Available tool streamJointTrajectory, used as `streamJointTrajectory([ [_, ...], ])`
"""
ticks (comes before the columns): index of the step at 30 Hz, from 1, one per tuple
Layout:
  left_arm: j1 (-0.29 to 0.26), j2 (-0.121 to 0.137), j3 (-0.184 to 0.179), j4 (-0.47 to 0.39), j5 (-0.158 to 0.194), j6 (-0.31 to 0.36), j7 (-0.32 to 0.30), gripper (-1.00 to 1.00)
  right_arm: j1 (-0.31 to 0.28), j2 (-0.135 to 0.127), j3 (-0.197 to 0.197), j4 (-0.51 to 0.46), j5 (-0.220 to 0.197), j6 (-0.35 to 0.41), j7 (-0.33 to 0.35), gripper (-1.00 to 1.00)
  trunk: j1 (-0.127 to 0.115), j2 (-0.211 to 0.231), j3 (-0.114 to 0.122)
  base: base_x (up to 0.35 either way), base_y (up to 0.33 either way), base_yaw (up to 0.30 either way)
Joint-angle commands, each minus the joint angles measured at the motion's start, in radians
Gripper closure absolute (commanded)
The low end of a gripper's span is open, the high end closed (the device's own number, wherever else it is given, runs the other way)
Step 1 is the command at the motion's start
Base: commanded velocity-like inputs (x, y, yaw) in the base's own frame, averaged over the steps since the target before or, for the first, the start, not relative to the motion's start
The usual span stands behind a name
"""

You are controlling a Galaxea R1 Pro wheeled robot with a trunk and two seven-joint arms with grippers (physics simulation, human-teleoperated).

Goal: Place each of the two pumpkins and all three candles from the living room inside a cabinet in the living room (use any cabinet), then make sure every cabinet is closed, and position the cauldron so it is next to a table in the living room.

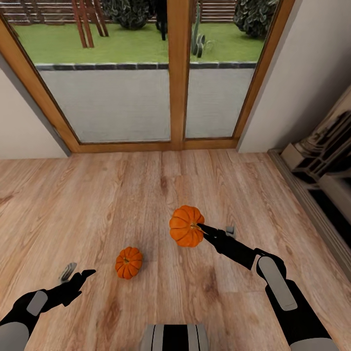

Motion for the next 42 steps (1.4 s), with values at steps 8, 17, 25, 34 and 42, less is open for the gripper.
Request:
streamJointTrajectory([
  [8, 0.000, 0.000, -0.001, 0.000, 0.000, 0.000, 0.000, -1.00, 0.000, 0.000, 0.002, 0.000, 0.002, -0.001, -0.004, 1.00, 0.000, 0.000, 0.000, 0.000, -0.056, 0.000],
  [17, 0.000, 0.000, 0.000, 0.000, 0.000, 0.000, 0.000, -1.00, 0.000, 0.000, 0.002, 0.000, 0.005, -0.002, -0.004, 1.00, 0.000, 0.000, 0.000, 0.000, -0.186, 0.000],
  [25, 0.000, 0.000, -0.001, 0.000, 0.000, 0.000, 0.001, -1.00, 0.000, 0.000, 0.002, 0.000, 0.007, -0.002, -0.004, 1.00, 0.000, 0.000, 0.000, 0.145, -0.111, 0.000],
  [34, 0.000, 0.000, 0.000, 0.000, 0.000, 0.000, 0.001, -1.00, 0.000, 0.000, 0.003, 0.000, 0.007, -0.003, -0.004, 1.00, 0.000, 0.000, 0.000, 0.134, -0.054, 0.000],
  [42, 0.000, 0.002, 0.000, 0.000, 0.001, 0.000, -0.001, -1.00, 0.000, 0.000, 0.003, 0.000, 0.008, -0.003, -0.004, 1.00, 0.003, -0.002, -0.027, 0.004, -0.001, 0.000],
])
